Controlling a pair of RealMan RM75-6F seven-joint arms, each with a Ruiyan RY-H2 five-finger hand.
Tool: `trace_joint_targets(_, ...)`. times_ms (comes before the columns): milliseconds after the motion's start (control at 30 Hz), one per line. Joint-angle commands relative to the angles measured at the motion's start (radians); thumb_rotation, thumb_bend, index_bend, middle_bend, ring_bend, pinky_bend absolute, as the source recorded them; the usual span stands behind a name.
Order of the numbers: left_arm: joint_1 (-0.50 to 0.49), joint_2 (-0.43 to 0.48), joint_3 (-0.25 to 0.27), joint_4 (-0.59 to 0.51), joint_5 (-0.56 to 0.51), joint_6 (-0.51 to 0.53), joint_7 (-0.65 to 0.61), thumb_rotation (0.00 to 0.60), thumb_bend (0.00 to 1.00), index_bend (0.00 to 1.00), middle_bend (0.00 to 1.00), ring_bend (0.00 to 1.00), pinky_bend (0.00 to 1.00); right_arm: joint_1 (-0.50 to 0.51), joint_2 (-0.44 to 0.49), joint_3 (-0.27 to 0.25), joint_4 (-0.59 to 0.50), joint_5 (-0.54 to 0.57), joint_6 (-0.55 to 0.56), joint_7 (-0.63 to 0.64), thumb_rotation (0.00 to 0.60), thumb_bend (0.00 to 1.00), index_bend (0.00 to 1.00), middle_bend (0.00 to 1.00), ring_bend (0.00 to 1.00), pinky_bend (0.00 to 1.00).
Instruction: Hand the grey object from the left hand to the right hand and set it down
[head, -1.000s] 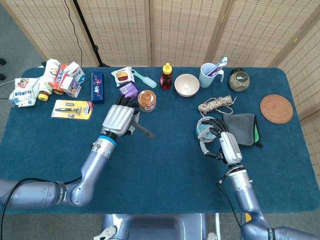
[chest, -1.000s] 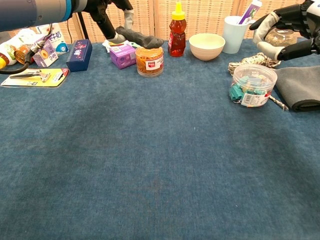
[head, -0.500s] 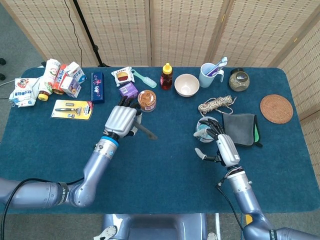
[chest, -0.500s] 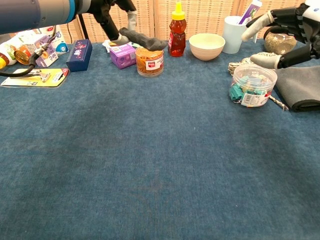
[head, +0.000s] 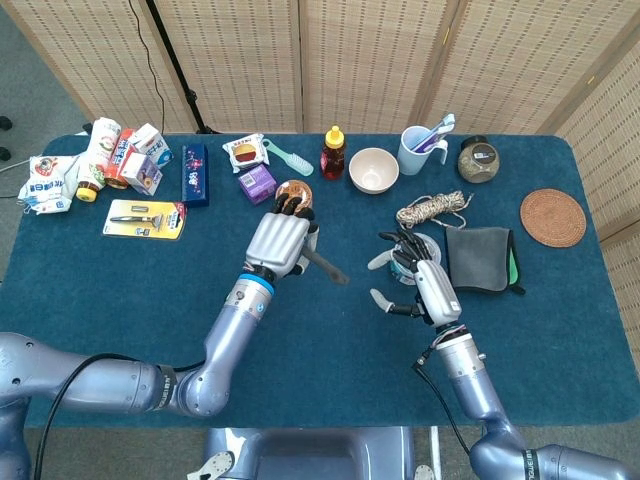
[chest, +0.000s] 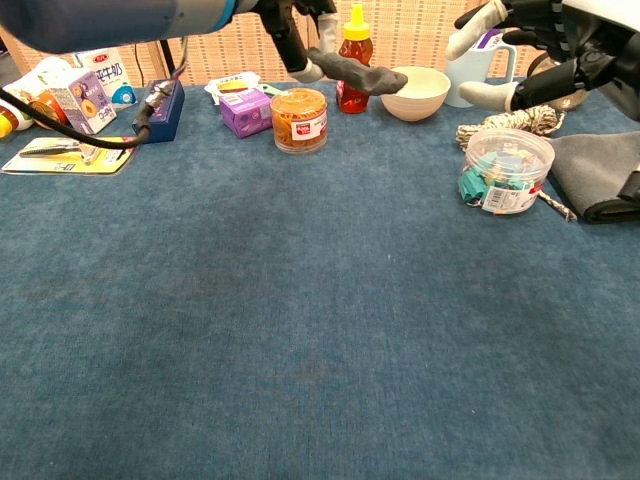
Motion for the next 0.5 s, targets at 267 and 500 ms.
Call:
trace_joint_targets(267, -0.057, -0.055, -0.040, 0.041, -0.044, 0.037, 0.042, 0.600, 0.50, 0.76, 0.27, 0.08, 0.00, 0.015, -0.011, 0.006, -0.007, 0.011, -0.010, -0.020, 0.600, 0.32, 0.43, 0.16, 0.05, 0.00)
trace_joint_targets(500, -0.073, -0.071, -0.049, 0.042, -0.053, 0.048, 0.058, 0.600, 0.50, 0.76, 0.27, 0.08, 0.00, 0.023, -0.024, 0.013, -0.004, 0.021, -0.007, -0.034, 0.600, 0.32, 0.46, 0.17, 0.05, 0.00)
